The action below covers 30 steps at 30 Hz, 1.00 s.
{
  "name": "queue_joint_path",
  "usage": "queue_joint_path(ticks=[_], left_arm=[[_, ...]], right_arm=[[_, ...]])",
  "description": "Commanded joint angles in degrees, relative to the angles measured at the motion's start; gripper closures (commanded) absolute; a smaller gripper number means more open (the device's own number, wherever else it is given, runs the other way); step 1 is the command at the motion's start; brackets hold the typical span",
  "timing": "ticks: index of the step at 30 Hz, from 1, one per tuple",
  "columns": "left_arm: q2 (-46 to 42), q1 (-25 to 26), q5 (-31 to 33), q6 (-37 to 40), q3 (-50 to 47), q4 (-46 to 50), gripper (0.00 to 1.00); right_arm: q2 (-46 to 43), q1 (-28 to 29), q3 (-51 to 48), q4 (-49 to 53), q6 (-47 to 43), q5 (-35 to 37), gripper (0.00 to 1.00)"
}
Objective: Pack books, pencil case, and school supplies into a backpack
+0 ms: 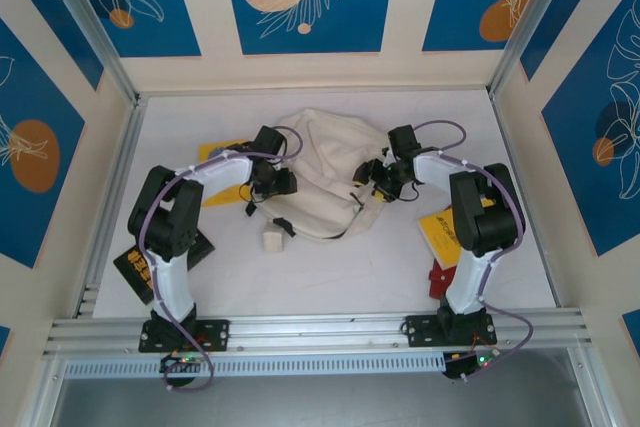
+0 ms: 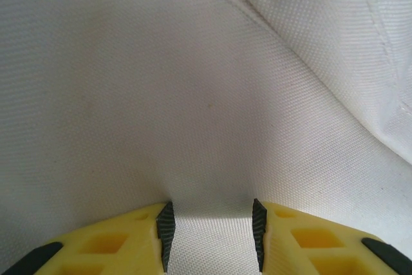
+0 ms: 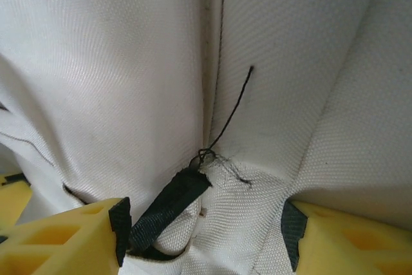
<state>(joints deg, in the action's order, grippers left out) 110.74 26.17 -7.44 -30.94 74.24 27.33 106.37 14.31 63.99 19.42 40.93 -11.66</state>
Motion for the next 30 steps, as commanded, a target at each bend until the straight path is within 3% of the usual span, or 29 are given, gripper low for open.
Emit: queue_joint_path(ticks=[1, 10, 15, 22, 30], left_arm=[[3.07, -3.75, 8.83, 2.54, 0.64, 5.51, 0.59], [2.67, -10.33, 11.85, 6.14, 3.49, 6.67, 0.59], [-3.75, -9.71, 4.96, 5.58, 2.49, 6.00, 0.54], [-13.32, -4.56, -6.43, -1.07, -3.30, 0.83, 0.46], [-11.82, 5.95, -5.46, -10.81, -4.37, -4.22, 0.44]], right_arm=[[2.64, 2.33, 1.18, -2.21, 0.74, -2.76, 0.32], [6.58, 8.83, 4.90, -6.24, 5.71, -7.32, 0.32], [1.74, 7.16, 4.27, -4.79, 5.06, -6.56, 0.32], [-4.93, 4.44, 0.43, -4.01, 6.77, -5.57, 0.33], [-7.94, 3.76, -2.37, -5.34, 10.27, -3.73, 0.34]])
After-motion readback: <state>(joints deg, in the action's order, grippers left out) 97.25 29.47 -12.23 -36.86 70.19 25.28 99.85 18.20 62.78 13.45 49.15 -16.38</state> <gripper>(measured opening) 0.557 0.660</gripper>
